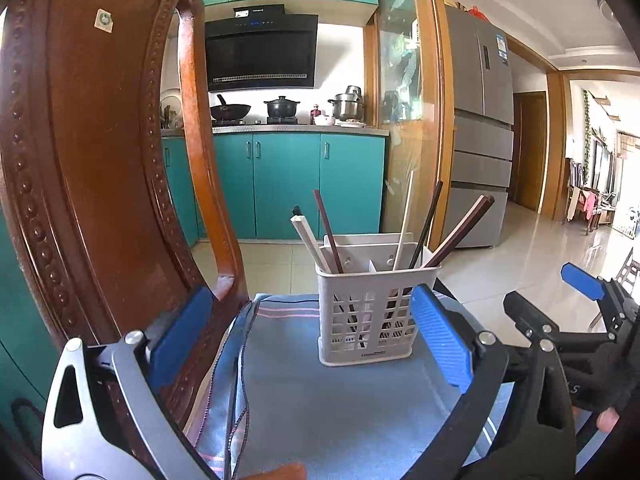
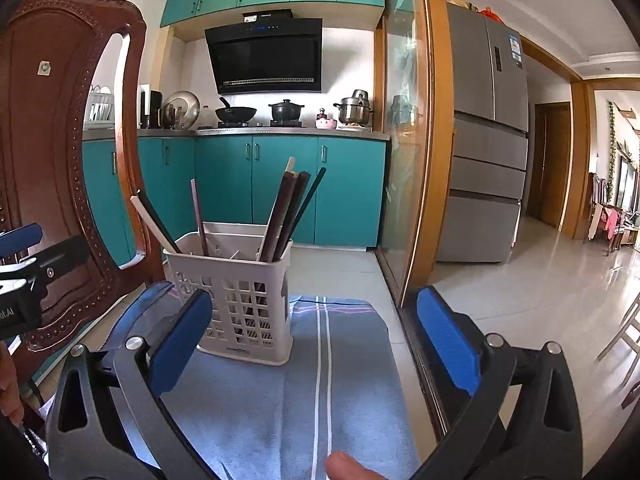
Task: Organize utensils
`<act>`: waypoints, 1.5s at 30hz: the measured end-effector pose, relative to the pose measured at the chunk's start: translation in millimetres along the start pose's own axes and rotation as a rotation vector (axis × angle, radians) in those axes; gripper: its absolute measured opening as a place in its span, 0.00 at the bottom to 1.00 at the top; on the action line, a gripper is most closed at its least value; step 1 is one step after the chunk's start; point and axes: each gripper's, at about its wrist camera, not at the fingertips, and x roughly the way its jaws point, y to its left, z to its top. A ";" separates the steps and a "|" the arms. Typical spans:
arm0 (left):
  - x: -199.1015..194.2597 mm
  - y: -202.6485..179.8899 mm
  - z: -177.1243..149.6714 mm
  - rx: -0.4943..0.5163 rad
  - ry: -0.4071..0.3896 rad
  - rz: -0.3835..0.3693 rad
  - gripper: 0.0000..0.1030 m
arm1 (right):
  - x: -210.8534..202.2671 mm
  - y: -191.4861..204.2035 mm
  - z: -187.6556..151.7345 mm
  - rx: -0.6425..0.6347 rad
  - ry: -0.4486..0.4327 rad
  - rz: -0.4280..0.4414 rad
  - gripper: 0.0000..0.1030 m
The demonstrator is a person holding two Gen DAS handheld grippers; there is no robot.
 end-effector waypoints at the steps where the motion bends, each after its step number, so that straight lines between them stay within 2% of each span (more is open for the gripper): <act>1: -0.2 0.2 -0.3 0.001 0.000 0.000 0.96 | 0.4 -0.2 0.4 0.000 0.002 0.001 0.97; 45: 2.6 -0.7 -3.1 0.028 0.019 -0.013 0.97 | 6.5 3.6 -5.4 0.013 0.025 0.016 0.97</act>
